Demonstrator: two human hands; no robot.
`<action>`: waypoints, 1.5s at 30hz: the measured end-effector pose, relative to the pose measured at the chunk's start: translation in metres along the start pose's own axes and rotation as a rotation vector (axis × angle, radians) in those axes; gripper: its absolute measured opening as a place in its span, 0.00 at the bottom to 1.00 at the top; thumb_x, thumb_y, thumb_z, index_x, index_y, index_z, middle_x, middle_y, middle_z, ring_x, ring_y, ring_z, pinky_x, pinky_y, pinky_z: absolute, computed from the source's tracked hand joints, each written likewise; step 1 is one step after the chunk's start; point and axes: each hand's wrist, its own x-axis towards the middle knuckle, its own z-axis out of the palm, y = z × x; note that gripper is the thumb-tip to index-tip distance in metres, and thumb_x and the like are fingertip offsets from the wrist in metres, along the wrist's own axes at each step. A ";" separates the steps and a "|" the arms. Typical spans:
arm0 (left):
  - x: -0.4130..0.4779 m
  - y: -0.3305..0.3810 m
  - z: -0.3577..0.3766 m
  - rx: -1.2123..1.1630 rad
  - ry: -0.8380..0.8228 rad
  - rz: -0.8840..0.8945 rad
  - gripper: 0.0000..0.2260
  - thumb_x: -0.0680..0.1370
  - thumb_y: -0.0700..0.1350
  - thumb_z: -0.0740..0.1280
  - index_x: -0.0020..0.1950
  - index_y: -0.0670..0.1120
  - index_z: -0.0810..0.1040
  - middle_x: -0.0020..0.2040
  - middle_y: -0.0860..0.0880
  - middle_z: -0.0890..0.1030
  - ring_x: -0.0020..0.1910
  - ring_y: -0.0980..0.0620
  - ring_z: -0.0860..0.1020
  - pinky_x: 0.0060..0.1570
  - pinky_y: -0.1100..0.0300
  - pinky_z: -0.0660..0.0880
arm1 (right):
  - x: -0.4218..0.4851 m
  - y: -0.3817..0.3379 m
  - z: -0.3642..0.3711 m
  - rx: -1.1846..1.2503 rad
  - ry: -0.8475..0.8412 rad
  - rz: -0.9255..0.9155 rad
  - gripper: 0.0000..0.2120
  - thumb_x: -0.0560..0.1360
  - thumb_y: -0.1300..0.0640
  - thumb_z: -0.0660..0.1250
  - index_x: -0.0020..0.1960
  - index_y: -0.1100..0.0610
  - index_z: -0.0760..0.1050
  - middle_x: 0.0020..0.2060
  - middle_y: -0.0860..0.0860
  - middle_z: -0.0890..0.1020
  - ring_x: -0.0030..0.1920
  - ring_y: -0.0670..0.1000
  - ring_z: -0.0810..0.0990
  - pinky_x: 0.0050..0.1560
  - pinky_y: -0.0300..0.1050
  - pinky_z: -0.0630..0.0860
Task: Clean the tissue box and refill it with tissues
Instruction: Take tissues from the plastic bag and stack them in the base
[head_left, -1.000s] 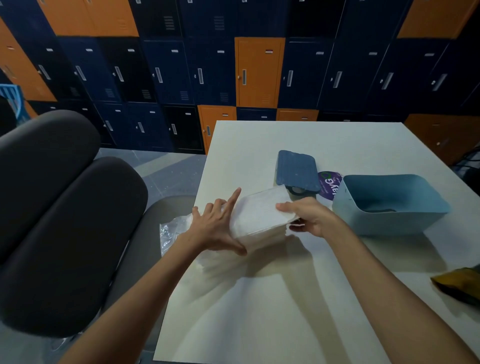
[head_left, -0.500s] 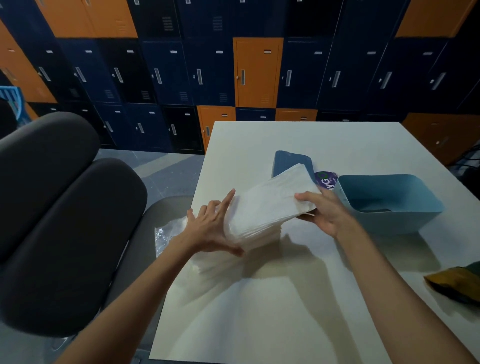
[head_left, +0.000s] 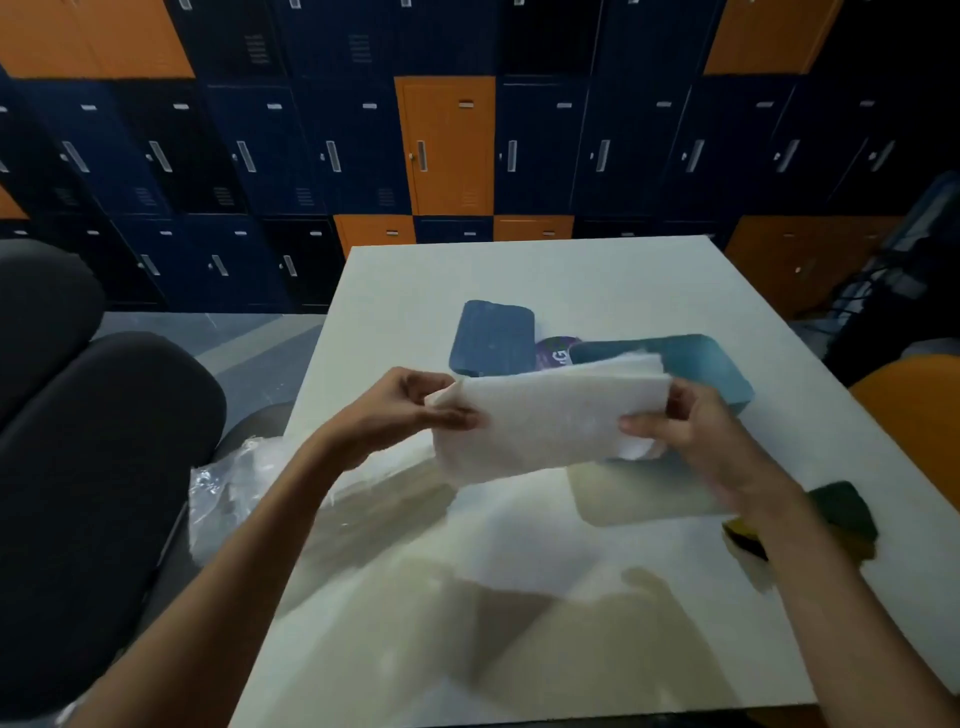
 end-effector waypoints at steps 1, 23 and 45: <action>-0.003 -0.005 0.011 -0.084 0.024 0.008 0.06 0.72 0.45 0.74 0.48 0.47 0.84 0.43 0.52 0.84 0.42 0.58 0.79 0.42 0.67 0.76 | -0.006 0.010 -0.004 -0.073 0.032 0.027 0.16 0.69 0.67 0.73 0.52 0.51 0.79 0.43 0.46 0.84 0.43 0.45 0.82 0.46 0.41 0.79; -0.009 -0.058 0.129 -0.490 0.660 0.056 0.10 0.81 0.46 0.61 0.54 0.45 0.81 0.49 0.50 0.83 0.48 0.58 0.77 0.47 0.69 0.72 | -0.008 0.102 -0.005 -0.024 0.186 -0.084 0.17 0.67 0.71 0.71 0.48 0.52 0.77 0.42 0.48 0.82 0.41 0.42 0.79 0.40 0.34 0.76; 0.005 -0.056 0.116 -0.425 0.572 0.022 0.19 0.79 0.55 0.64 0.34 0.47 0.63 0.32 0.49 0.61 0.32 0.56 0.60 0.30 0.60 0.57 | -0.012 0.095 -0.013 0.132 0.101 0.053 0.12 0.76 0.66 0.65 0.54 0.51 0.77 0.47 0.48 0.84 0.48 0.48 0.83 0.51 0.47 0.80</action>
